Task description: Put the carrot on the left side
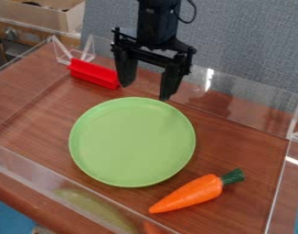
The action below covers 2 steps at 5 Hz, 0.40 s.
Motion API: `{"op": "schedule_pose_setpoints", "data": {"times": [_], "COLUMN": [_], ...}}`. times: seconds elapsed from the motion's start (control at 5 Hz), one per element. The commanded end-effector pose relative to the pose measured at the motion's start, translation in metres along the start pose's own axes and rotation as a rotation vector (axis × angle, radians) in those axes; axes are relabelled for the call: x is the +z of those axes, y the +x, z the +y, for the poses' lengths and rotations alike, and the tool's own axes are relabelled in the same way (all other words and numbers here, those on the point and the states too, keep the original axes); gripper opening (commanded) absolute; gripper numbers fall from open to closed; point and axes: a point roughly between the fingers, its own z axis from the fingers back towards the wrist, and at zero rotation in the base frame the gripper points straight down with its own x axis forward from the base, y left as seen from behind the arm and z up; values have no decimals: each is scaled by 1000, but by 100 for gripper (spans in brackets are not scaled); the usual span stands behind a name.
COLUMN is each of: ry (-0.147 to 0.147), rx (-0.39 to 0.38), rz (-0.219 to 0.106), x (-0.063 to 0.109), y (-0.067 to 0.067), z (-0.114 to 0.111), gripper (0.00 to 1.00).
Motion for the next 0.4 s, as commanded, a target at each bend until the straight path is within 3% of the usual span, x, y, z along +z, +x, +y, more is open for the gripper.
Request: {"op": "schedule_pose_setpoints", "data": {"times": [0.0, 0.2], "ry": [-3, -13], "rx": [-72, -85], "rz": [26, 48], "x": [-1, -10], "y": [-7, -12], "z": [-18, -26], "gripper": [100, 100]}}
